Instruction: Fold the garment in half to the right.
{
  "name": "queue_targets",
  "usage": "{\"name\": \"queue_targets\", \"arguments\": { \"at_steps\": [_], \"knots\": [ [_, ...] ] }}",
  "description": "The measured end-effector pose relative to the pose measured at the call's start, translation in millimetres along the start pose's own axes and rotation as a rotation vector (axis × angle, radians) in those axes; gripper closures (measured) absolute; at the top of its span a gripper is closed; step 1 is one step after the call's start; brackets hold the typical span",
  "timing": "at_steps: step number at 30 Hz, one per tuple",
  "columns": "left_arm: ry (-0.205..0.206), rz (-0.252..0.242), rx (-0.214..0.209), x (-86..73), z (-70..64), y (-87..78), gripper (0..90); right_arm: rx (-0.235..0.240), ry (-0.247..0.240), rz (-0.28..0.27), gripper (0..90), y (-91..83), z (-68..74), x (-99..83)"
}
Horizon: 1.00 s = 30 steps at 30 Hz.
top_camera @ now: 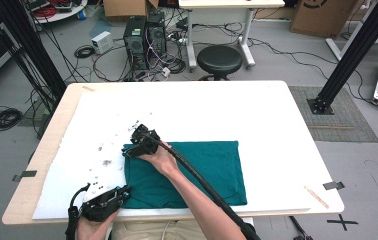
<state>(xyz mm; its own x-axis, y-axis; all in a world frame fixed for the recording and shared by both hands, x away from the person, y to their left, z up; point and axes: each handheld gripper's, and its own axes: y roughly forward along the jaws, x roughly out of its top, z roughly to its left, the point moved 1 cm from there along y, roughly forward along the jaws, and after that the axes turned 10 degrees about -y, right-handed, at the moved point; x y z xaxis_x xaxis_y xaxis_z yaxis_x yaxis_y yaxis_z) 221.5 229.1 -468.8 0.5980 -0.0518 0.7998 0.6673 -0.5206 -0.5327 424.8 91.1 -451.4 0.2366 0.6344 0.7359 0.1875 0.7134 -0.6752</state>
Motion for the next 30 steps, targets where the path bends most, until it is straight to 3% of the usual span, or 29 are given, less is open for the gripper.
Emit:
{"name": "queue_targets", "arguments": {
  "at_steps": [3, 11, 17, 25, 30],
  "knots": [
    [0.003, 0.001, 0.000, 0.1, 0.0, 0.1, 82.7, -0.005, -0.004, 0.010, 46.6, 2.0, -0.8, 3.0],
    [0.001, -0.001, -0.002, -0.1, 0.2, 0.1, 82.6, -0.070, -0.076, 0.098, 53.1, 10.0, 4.6, 10.4],
    [0.003, -0.002, -0.002, -0.2, 0.1, 0.1, 82.6, -0.096, -0.096, 0.113, 61.4, 12.4, 8.4, 14.3],
    [0.004, -0.005, 0.002, -0.6, -0.2, 0.0, 82.5, -0.105, -0.096, 0.114, 79.0, 13.3, 10.3, 15.3],
    [-0.015, -0.011, -0.001, -0.6, 0.0, 0.1, 82.7, -0.103, -0.106, 0.118, 83.4, 12.7, 11.7, 15.8]
  ]
}}
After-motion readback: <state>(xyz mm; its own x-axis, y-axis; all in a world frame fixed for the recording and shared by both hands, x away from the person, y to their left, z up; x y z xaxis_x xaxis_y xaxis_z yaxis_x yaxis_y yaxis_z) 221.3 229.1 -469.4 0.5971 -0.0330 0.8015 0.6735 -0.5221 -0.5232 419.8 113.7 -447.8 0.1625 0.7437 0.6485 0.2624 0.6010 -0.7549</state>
